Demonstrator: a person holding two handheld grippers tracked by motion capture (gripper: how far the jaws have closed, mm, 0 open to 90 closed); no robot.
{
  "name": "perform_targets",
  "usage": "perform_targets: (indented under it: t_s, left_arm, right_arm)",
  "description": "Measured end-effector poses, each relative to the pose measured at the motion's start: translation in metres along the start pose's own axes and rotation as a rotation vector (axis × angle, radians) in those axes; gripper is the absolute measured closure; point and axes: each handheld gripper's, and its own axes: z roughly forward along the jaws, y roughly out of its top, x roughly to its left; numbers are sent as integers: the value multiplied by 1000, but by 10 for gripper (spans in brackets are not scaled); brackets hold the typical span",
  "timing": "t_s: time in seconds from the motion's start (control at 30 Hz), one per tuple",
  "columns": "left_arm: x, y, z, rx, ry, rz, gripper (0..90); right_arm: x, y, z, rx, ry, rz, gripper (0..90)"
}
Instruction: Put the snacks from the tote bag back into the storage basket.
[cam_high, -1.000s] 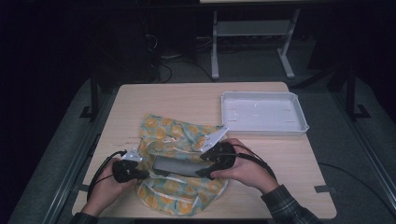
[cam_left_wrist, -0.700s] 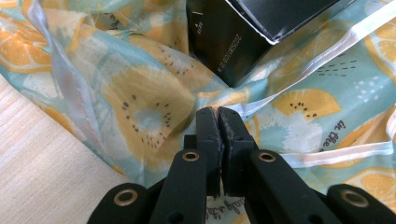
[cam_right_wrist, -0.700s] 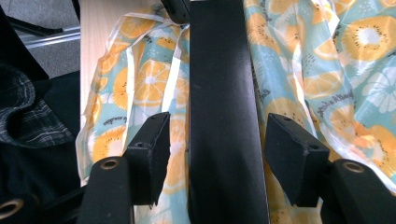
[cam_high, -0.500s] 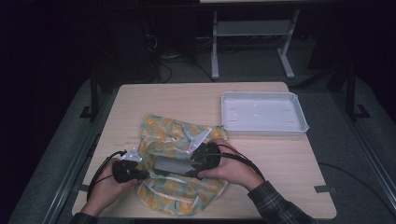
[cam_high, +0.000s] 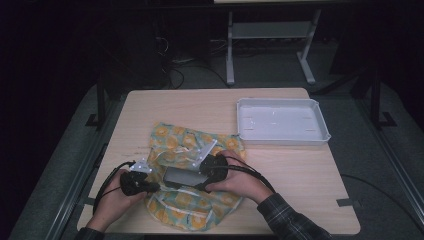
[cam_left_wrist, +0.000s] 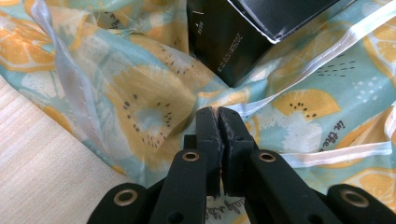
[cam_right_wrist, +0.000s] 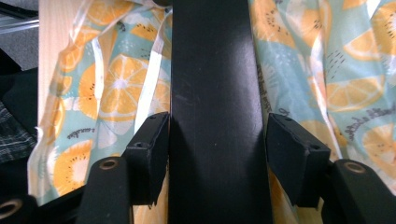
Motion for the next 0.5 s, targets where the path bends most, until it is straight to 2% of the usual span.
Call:
perform_targets:
  t_s: [0.13,0.5]
  left_arm:
    - [0,0,0,1,2,2,871]
    - [0,0,0,1,2,1,870]
  right_arm:
    - [0,-3,4,11,8,15,387]
    - [0,-8,14,40,12,8,387]
